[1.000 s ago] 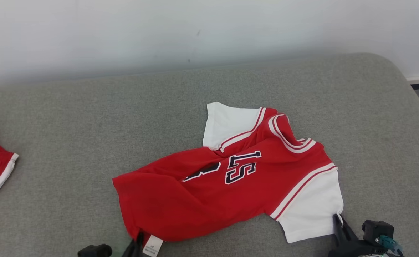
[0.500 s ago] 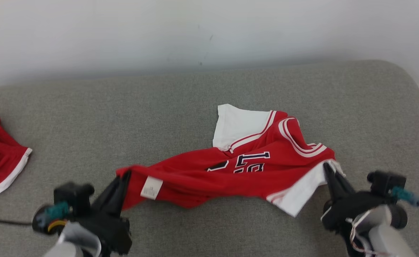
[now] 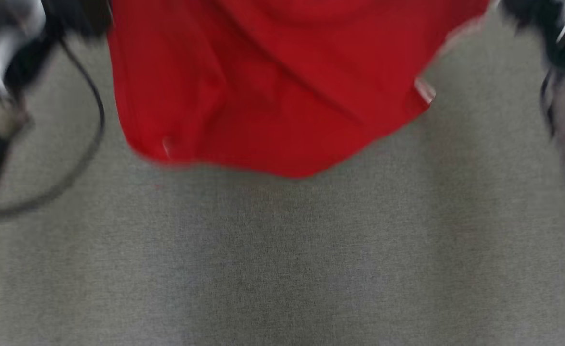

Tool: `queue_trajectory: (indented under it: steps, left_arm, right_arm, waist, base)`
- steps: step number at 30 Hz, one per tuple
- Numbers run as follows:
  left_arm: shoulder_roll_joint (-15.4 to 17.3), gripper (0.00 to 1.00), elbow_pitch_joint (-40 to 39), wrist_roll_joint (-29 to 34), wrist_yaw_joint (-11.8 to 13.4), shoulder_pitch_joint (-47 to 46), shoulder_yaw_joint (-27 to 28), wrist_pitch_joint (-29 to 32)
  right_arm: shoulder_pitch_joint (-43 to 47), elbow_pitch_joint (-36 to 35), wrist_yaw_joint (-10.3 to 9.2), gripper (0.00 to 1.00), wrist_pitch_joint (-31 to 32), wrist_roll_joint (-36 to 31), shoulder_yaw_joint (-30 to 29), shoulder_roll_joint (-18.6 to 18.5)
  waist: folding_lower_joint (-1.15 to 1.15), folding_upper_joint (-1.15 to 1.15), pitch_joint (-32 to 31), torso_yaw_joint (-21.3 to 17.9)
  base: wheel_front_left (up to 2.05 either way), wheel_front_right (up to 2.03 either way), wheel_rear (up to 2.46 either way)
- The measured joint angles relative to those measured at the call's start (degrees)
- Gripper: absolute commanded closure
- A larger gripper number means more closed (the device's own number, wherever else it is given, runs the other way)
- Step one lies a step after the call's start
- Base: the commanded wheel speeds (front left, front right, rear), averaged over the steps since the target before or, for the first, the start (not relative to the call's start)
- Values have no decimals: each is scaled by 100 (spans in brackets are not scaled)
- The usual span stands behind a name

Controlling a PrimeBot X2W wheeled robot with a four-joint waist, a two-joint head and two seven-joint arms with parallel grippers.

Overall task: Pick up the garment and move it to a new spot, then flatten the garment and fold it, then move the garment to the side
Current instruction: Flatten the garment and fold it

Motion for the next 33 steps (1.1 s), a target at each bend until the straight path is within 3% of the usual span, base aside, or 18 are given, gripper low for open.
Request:
queue_trajectory:
  steps: [6, 11, 16, 20, 24, 28, 33]
  left_arm:
    - [-365, 100, 1298, 8, -49, -2238, 37, -102]
    - [-578, 100, 1976, -9, -69, -3399, -87, -505]
    - [-688, 100, 2317, -237, -75, -4206, -179, -1088]
    - [-683, 100, 2353, -560, -75, -4122, -567, -1243]
    - [-482, 100, 2117, -1015, -74, -3563, -944, -1528]
    - [-237, 100, 1527, -1492, -75, -2690, -1324, -1914]
    - [237, 100, 733, -1941, -75, -1315, -1574, -2481]
  right_arm:
    - [-2497, 1295, 0, 100, -246, -223, -467, 127]
    - [-3984, 2202, 0, 100, -811, -757, -784, 179]
    - [-4982, 2666, 0, 100, -1335, -1170, -989, 155]
    - [-5051, 2883, 0, 100, -1491, -1224, -766, 235]
    - [-4609, 2719, 0, 100, -1615, -981, -157, 266]
    - [-3748, 2216, 0, 100, -1800, -298, 461, 175]
    - [-2168, 1103, 0, 100, -1972, 780, 1135, -125]
  waist:
    - [0, 0, 679, -24]
    - [1, 1, 1072, -63]
    - [-3, -1, 1355, -60]
    - [-1, 0, 1569, 2]
    - [-1, 0, 1687, 120]
    - [-1, 0, 1617, 196]
    - [-2, -1, 1350, 204]
  base:
    - [0, 0, 0]
    - [0, 0, 0]
    - [0, 0, 0]
    - [0, 0, 0]
    - [0, 0, 0]
    - [0, 0, 0]
    - [0, 0, 0]
